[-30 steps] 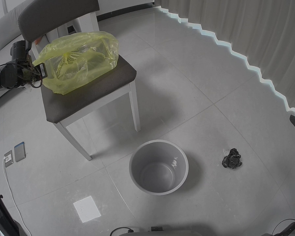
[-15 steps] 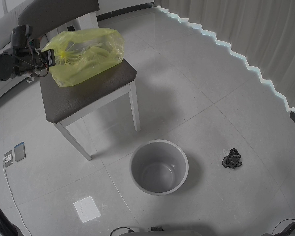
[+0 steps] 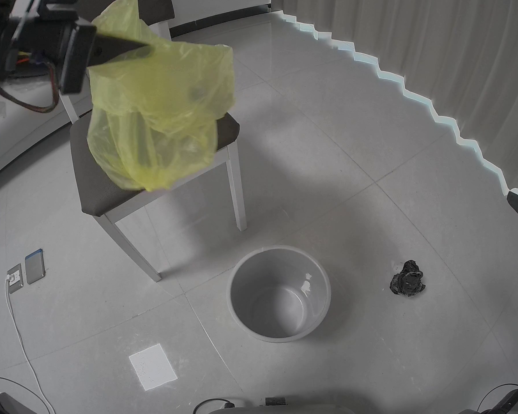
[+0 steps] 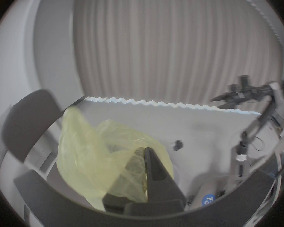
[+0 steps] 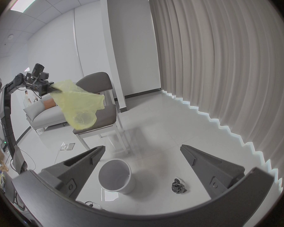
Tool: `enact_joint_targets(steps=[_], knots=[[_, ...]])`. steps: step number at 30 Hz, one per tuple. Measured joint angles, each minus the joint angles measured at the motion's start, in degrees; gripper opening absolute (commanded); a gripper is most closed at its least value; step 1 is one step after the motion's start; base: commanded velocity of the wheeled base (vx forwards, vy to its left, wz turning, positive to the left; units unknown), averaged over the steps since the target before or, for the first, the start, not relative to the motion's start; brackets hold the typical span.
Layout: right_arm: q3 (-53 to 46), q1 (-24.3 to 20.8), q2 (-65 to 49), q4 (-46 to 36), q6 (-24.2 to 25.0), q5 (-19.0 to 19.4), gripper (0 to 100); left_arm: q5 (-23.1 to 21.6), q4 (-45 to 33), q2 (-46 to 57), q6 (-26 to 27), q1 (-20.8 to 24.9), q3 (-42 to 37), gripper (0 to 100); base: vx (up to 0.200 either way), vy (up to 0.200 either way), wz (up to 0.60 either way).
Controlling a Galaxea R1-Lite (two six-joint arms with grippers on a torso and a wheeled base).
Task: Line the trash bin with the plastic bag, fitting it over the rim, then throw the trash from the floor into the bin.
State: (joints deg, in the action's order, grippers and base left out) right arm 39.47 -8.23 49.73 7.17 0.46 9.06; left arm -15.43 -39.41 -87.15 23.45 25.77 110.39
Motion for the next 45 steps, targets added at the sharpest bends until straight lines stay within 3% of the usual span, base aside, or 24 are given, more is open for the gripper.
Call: enact_joint_targets(steps=[3,6,15,22,32,45], knots=[[0.8,-0.8,0.2,-0.7,-0.1,0.0,100,-6.0,-1.8,0.8,2.8,3.3,2.0,0,0.0,0.0,0.0],[2.5,-1.4,0.6,-2.8,-0.1,0.0,100,-8.3,-1.8,0.9,4.1,6.2,2.6,0,0.0,0.0,0.0],[7.5,-1.8,3.9,-5.1,0.5,0.2,100,-8.9,-0.1,-0.7,4.2,12.2,1.7,0,0.0,0.0,0.0],[11.3,-1.6,8.4,-4.9,1.2,3.1,100,-9.2,-0.4,-2.3,4.0,16.3,0.3,0,0.0,0.0,0.0],[21.4,-1.6,19.6,-4.8,6.6,5.0,100,-9.1,-0.9,-3.2,2.6,22.8,-0.2,0,0.0,0.0,0.0],[40.7,-4.6,38.5,-5.2,13.8,7.3,100,-9.0,-0.2,-2.5,2.3,25.7,-3.6,0,0.0,0.0,0.0]])
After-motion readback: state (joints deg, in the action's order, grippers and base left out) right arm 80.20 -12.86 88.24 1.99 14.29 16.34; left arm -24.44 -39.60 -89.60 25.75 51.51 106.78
